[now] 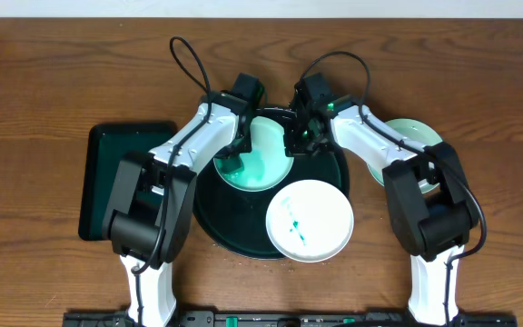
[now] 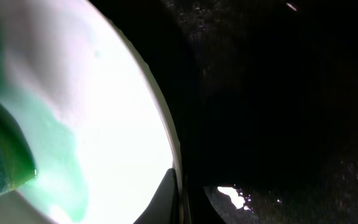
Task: Clean dirty plates on tray and stack at the side
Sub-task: 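Scrub the held plate with the sponge, then lift the sponge away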
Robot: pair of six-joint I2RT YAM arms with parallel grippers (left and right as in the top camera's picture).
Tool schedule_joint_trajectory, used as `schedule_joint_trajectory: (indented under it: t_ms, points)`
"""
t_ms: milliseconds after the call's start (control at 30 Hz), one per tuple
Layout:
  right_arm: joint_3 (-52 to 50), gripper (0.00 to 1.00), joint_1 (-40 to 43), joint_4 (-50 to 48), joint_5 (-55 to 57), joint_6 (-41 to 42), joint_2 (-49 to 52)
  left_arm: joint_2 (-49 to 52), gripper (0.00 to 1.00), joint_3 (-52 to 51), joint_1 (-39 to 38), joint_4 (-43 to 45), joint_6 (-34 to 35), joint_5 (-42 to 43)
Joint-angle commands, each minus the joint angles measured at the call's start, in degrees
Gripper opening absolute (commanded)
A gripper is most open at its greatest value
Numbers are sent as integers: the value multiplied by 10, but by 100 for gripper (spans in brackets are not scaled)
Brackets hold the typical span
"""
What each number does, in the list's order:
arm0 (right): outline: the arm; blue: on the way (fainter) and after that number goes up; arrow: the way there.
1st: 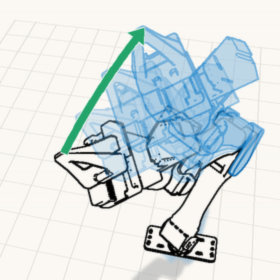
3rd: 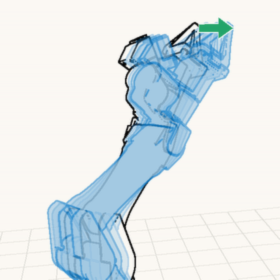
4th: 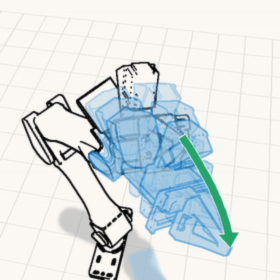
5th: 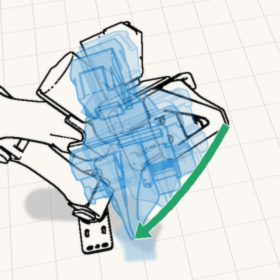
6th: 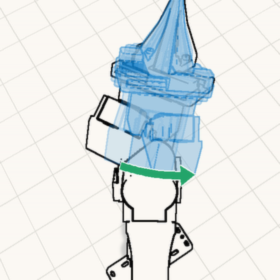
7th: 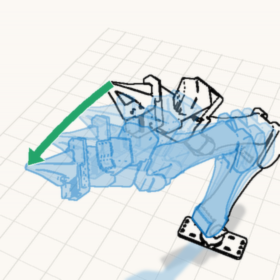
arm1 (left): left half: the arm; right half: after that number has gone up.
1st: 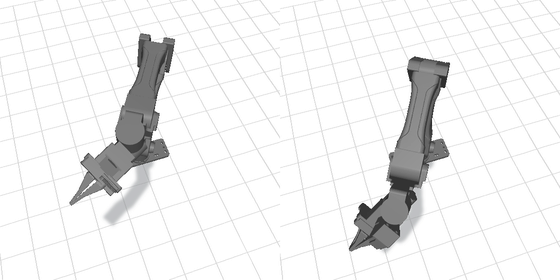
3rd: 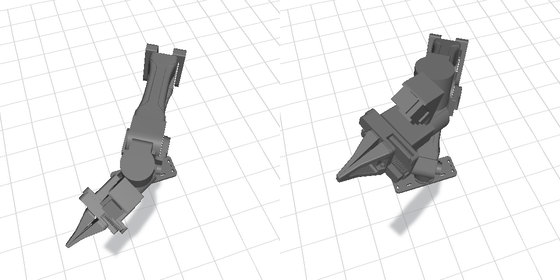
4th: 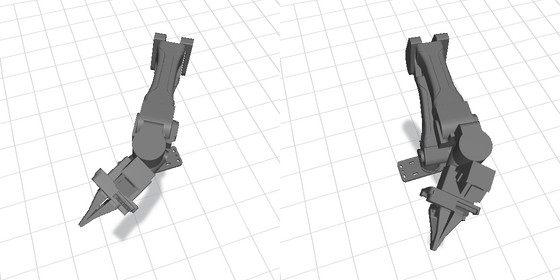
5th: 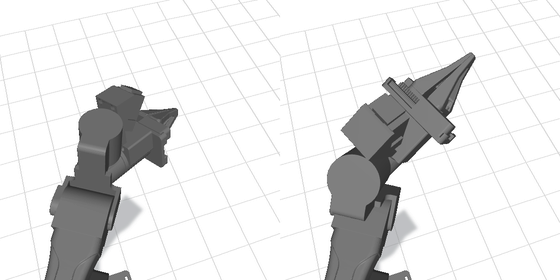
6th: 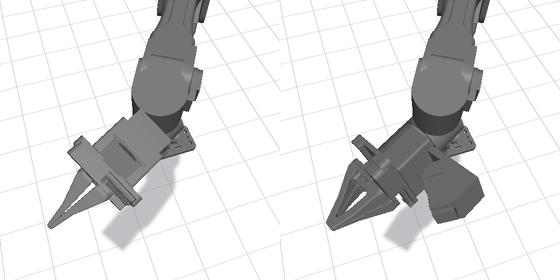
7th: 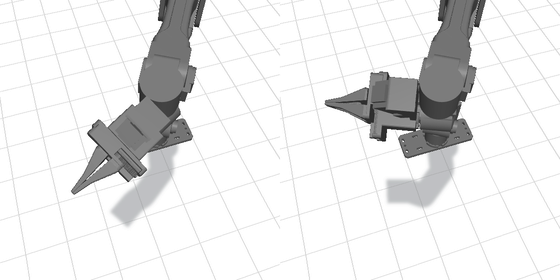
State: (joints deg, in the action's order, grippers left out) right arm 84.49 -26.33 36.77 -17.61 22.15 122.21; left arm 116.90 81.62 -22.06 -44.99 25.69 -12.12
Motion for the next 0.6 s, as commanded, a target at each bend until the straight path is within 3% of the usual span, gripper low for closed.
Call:
schedule_joint_trajectory:
  t_ms: [0, 267, 367, 567]
  points:
    - [1, 1, -5, 9, 2, 1, 14, 24, 7, -15, 16, -31, 25, -22]
    - [1, 1, -5, 10, 2, 1, 14, 24, 7, -15, 16, -31, -230, 473]
    - [1, 1, -5, 10, 2, 1, 14, 24, 7, -15, 16, -15, -235, 490]
    - [1, 1, -5, 10, 2, 1, 14, 24, 8, -15, 18, 65, -235, 404]
